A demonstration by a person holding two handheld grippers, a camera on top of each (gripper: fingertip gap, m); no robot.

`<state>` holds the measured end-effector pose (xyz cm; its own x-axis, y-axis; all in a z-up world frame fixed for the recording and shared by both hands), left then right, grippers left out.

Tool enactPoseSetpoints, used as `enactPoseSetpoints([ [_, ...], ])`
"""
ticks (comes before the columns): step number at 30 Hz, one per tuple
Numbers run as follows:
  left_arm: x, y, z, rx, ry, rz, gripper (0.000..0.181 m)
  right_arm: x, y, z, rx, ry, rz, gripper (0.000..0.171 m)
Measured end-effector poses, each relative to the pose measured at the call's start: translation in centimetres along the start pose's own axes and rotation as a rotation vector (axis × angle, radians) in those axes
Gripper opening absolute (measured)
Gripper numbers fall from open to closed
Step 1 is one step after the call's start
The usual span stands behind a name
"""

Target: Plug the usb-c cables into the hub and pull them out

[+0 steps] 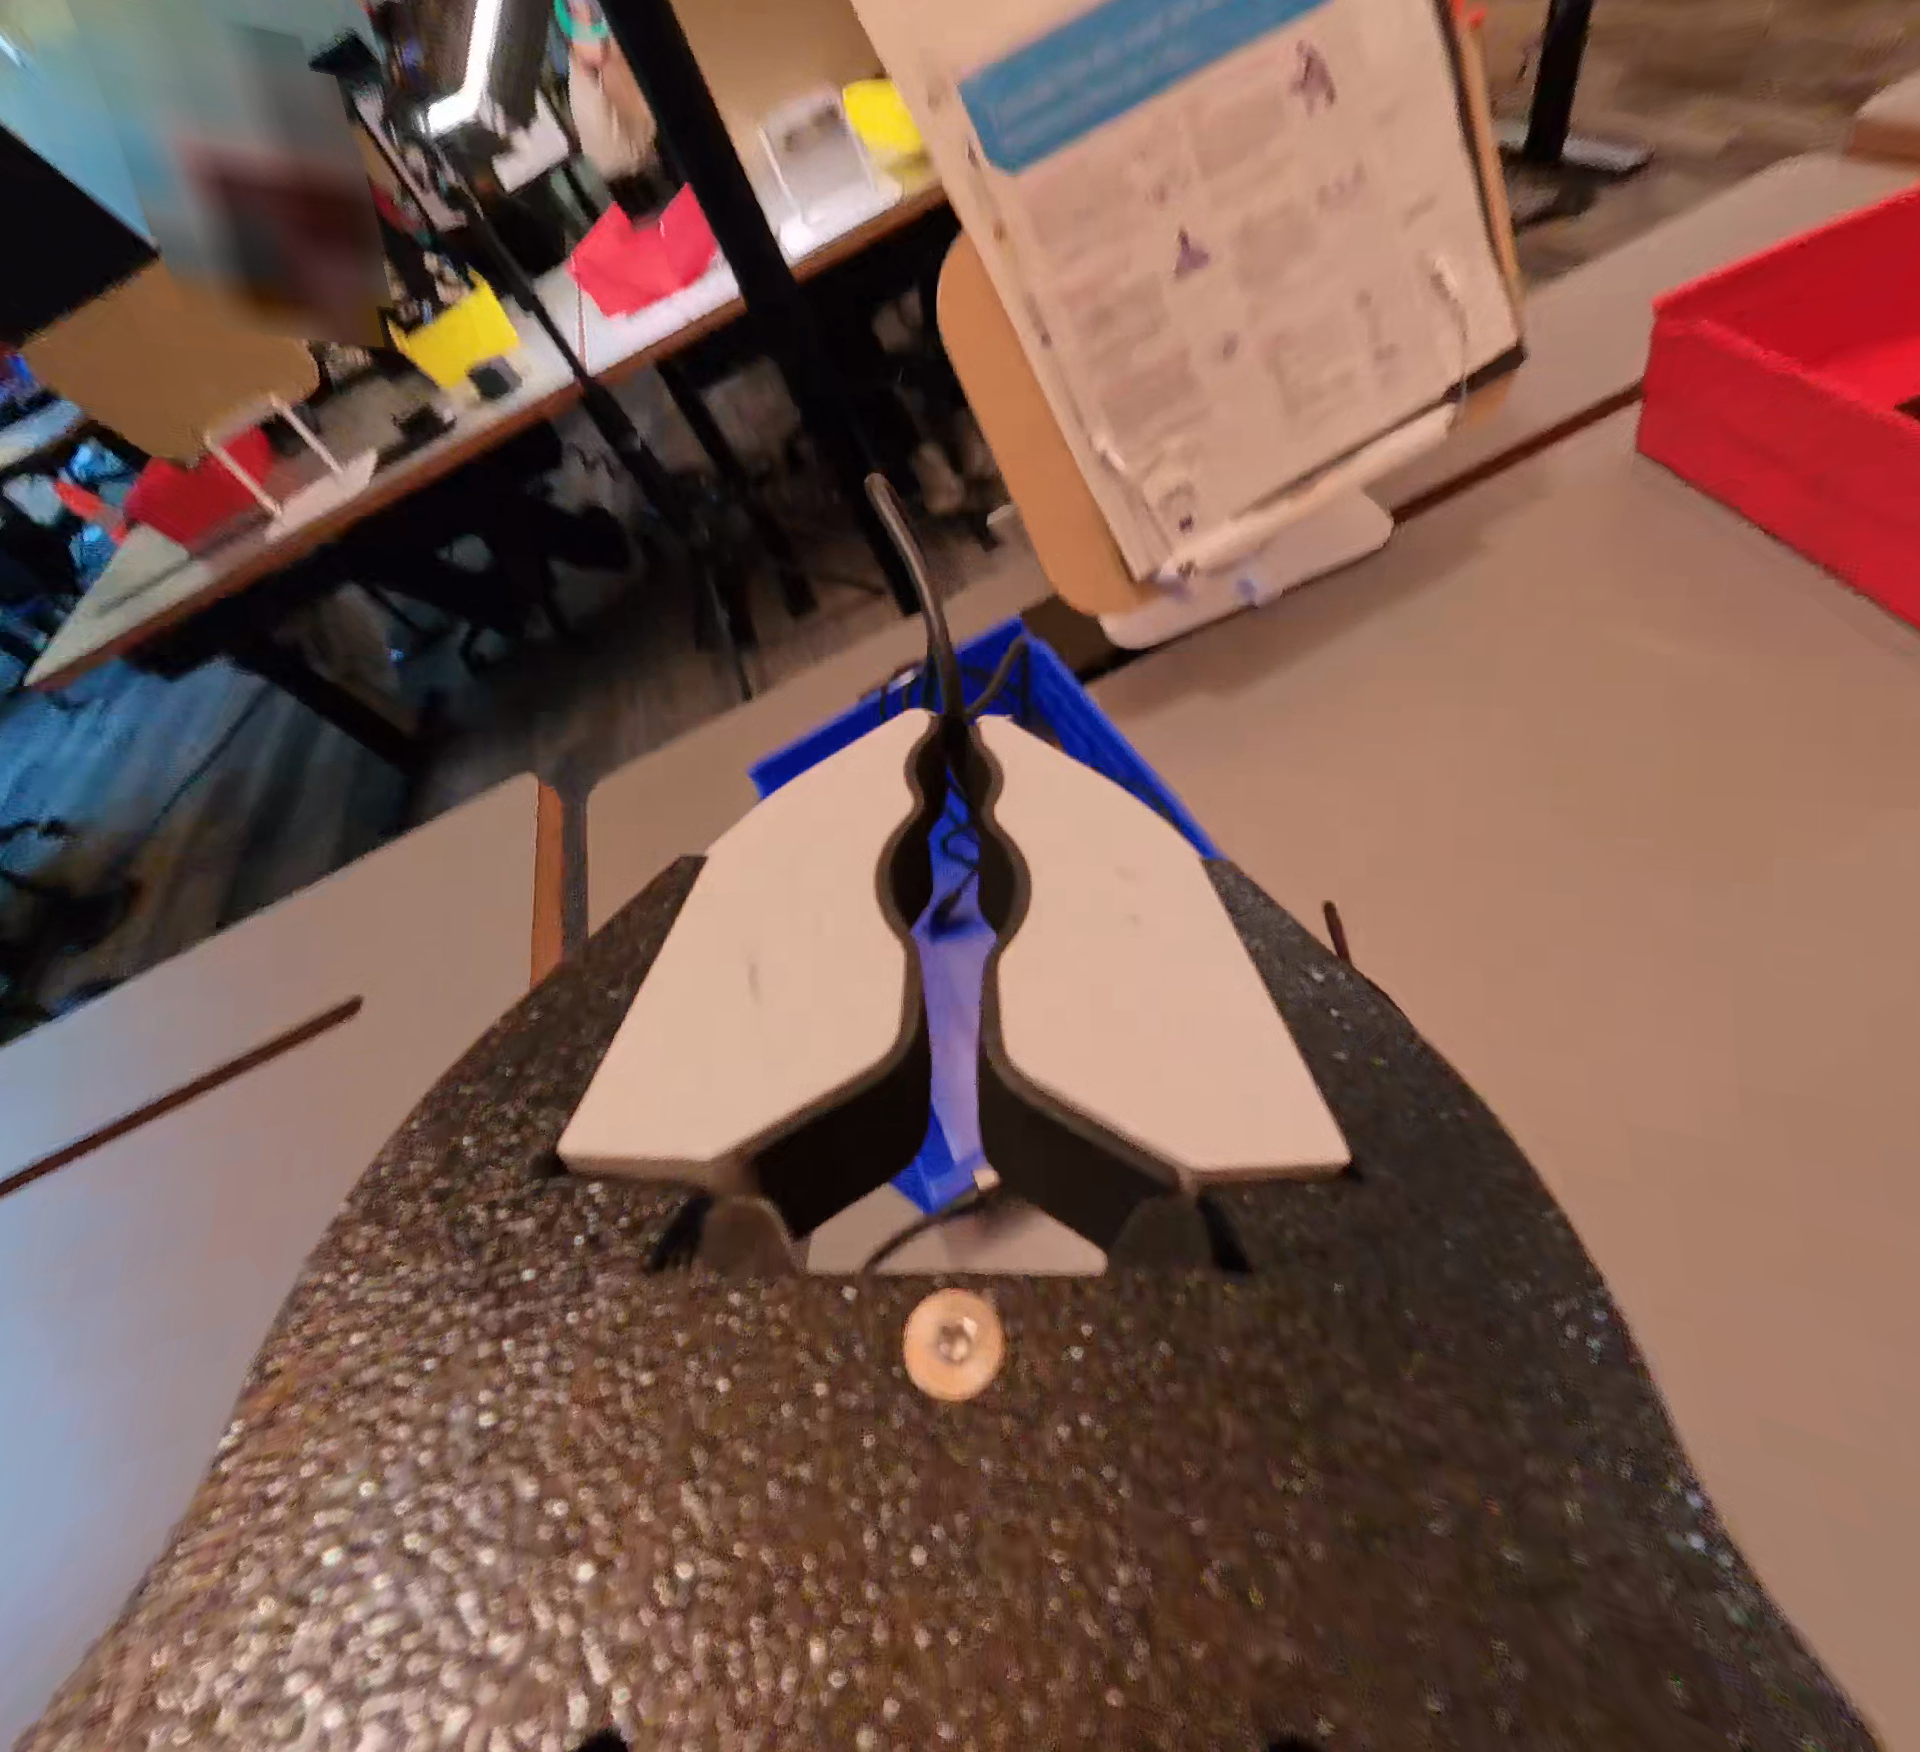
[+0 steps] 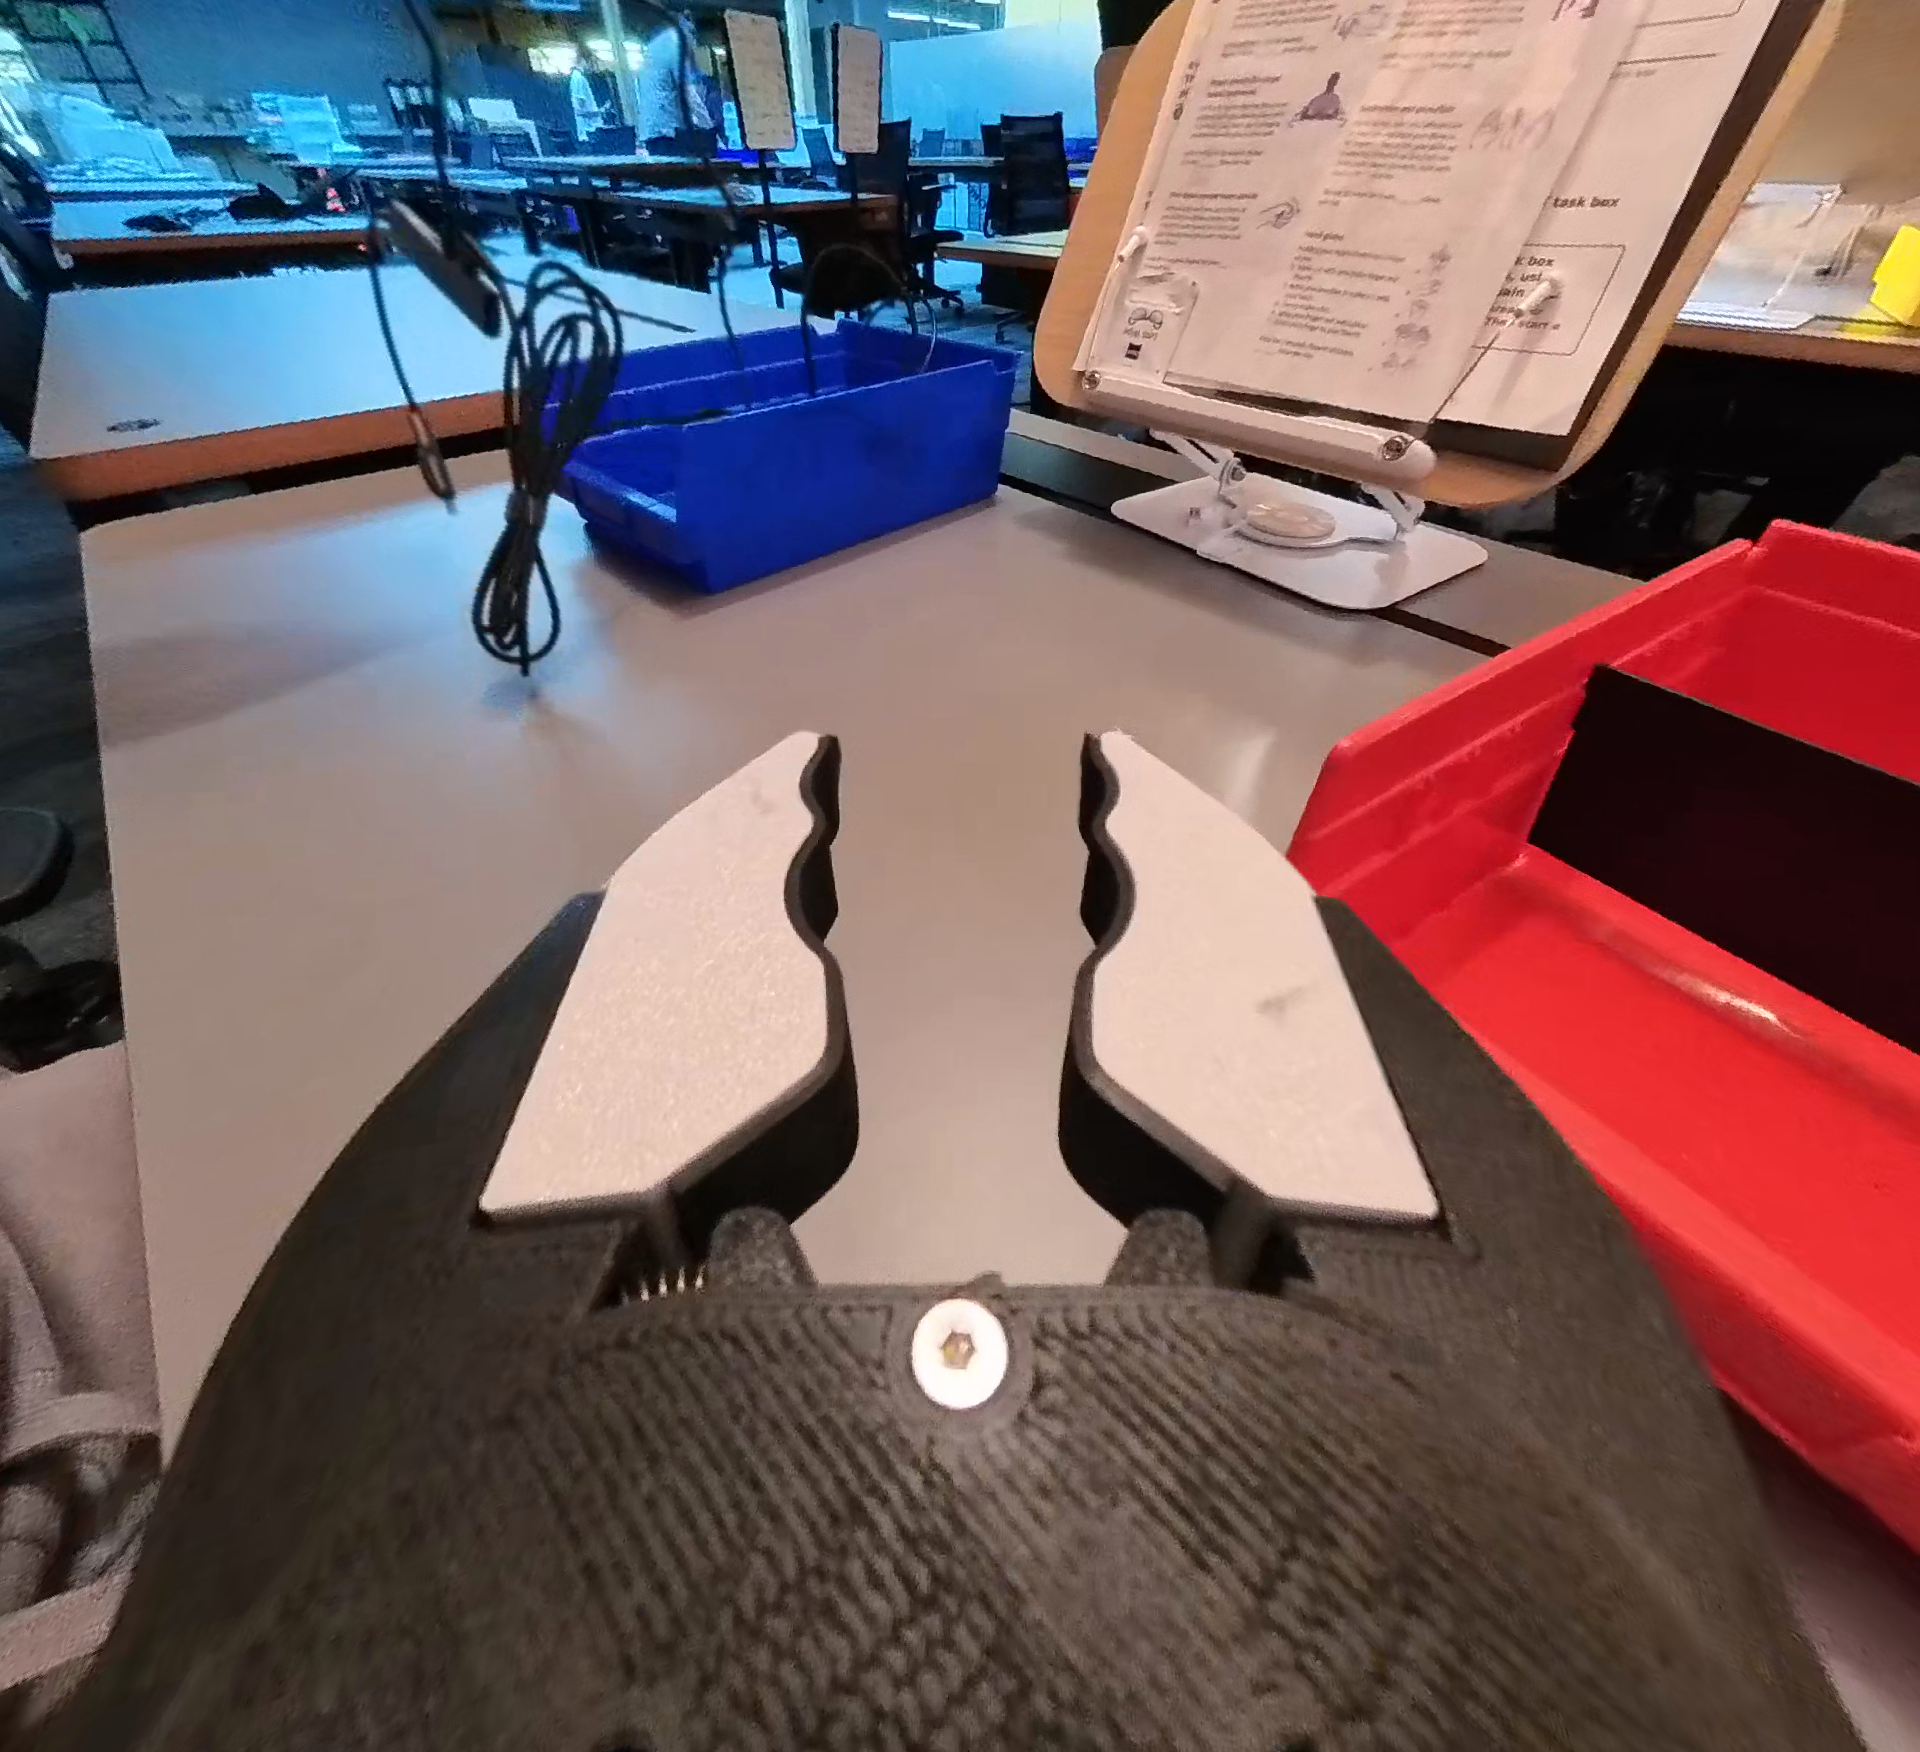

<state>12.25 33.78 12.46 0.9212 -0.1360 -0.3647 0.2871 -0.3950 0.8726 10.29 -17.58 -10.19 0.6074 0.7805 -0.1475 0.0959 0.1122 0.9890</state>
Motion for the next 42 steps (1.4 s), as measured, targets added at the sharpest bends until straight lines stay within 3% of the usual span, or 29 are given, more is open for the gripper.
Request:
enactPoseSetpoints([
  [3,-1.4,2.2,-0.2,0.001,-0.04,0.115,0.001,-0.1,0.1,0.1,0.026,0.003,0.021,0.044],
  [16,-8.6,10.6,-3.9,-0.026,0.196,0.547,0.001,-0.9,0.1,0.9,0.031,-0.036,0.027,0.044],
  [18,-9.1,12.2,-3.5,0.004,0.175,0.557,0.002,-1.0,0.1,1.1,0.035,-0.044,0.026,0.044],
  [21,-10.3,14.3,-3.7,0.087,0.31,0.603,0.002,-1.1,0.1,1.2,0.048,-0.043,0.038,0.044],
  [24,-9.6,15.9,-2.7,0.091,0.209,0.579,0.002,-1.0,-0.2,1.3,0.05,-0.048,0.028,0.044],
  [27,-10.5,16.9,-2.6,0.139,0.321,0.648,0.002,-1.0,-0.2,1.3,0.038,-0.044,0.017,0.044],
  [29,-12.2,17.8,-2.7,0.036,0.25,0.772,0.001,-1.3,-0.2,1.4,0.038,-0.055,0.018,0.044],
  [33,-10.4,19.2,0.1,0.119,0.055,0.692,0.002,-1.8,0.1,1.9,0.057,-0.072,0.045,0.044],
  [37,-10.3,20.2,3.9,0.129,-0.096,0.796,0.002,-2.2,0.1,2.2,0.062,-0.093,0.052,0.044],
  [42,-6.5,20.9,10.0,0.255,-0.309,0.691,0.002,-2.8,0.5,2.5,0.05,-0.112,0.061,0.043],
])
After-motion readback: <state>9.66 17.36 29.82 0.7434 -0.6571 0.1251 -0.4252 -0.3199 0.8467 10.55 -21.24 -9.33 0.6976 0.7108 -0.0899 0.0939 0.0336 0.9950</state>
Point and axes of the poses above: each gripper's, where its closed fingertips meet, x out along the fingers, y out of its top, z = x × y across the jaws, the point moved 8 cm from there along -x, back along the fingers, and after that the axes turned 3 degrees about -z, right-handed, at the moved point
